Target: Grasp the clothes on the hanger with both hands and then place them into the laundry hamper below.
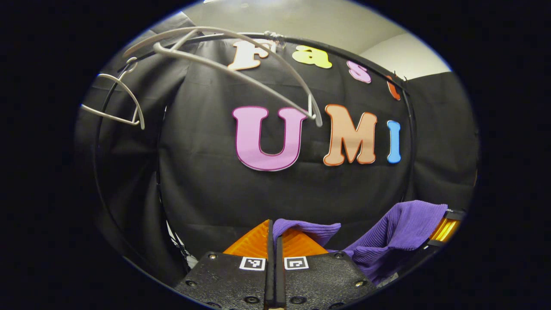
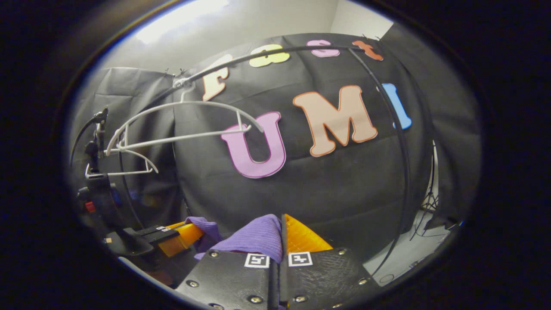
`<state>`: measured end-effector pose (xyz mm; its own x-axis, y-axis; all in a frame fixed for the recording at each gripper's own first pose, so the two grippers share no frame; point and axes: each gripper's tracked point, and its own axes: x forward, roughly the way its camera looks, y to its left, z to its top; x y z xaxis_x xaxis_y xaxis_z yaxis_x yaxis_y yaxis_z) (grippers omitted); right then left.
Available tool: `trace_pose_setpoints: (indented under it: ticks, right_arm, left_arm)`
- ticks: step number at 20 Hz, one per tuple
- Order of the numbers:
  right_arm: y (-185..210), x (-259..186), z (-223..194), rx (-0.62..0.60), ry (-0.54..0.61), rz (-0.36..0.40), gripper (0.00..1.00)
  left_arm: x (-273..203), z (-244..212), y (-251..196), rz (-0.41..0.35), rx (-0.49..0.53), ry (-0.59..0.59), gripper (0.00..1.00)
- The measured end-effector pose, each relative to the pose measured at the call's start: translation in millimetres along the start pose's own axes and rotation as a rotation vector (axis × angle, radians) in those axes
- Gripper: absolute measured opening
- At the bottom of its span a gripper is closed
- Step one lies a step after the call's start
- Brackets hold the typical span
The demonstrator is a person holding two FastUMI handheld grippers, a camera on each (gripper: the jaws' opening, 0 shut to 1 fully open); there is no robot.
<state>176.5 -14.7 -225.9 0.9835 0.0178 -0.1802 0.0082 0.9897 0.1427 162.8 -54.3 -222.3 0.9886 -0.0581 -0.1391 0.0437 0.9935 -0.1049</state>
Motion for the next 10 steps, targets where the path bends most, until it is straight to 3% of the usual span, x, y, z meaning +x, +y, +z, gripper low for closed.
trace_pose_setpoints:
  ticks: [4,10]
  right_arm:
    - [-15.0,21.2,-49.2,0.030,0.041,-0.015,0.03]
    - [-41.4,34.7,-133.2,0.060,0.194,-0.056,0.03]
  left_arm:
    - [10.0,-41.7,16.1,0.053,0.033,0.035,0.02]
    - [18.0,-111.0,29.9,0.078,0.059,0.139,0.02]
